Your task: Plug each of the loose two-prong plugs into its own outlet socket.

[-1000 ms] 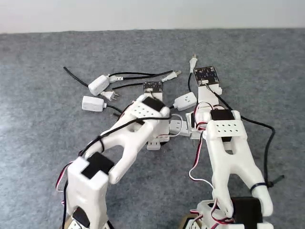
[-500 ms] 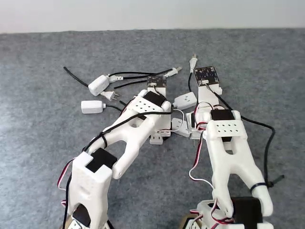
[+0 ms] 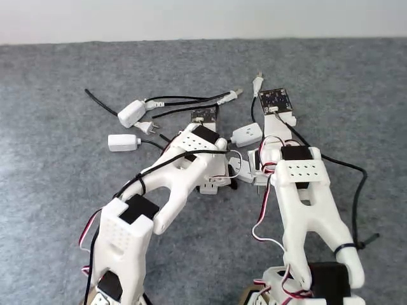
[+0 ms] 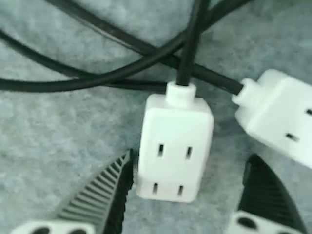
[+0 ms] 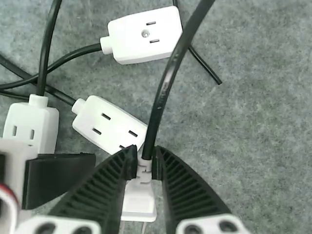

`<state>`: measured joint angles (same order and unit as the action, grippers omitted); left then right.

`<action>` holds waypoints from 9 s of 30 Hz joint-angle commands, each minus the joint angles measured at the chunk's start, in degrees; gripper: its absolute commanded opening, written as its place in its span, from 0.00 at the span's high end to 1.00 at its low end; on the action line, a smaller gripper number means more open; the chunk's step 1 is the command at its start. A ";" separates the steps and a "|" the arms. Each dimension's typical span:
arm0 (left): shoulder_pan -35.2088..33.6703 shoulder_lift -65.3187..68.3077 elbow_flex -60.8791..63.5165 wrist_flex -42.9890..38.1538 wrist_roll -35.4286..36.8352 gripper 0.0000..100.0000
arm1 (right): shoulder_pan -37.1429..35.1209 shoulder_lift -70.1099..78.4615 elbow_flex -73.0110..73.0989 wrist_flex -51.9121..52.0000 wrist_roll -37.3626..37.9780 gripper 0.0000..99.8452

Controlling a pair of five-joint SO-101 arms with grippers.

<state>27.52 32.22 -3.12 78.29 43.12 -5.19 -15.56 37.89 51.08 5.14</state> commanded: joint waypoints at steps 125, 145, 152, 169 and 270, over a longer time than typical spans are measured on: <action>-24.09 -57.05 66.59 -51.87 -36.48 0.81 | 2.15 -5.32 15.91 -3.56 1.14 0.92; -24.18 -57.05 66.59 -51.87 -36.48 0.81 | 1.10 -3.91 12.31 1.54 -3.52 0.92; -24.18 -57.05 66.59 -51.87 -36.48 0.81 | 0.04 1.54 9.23 1.19 -5.01 0.92; -24.18 -57.14 66.59 -51.87 -36.57 0.81 | -0.04 3.47 4.13 6.02 -5.63 0.92; -25.41 -57.05 66.68 -53.98 -36.57 0.81 | -0.22 16.40 -5.27 9.27 2.81 0.89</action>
<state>2.37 -23.16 63.69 25.54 6.81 -5.63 1.14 35.60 61.45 7.25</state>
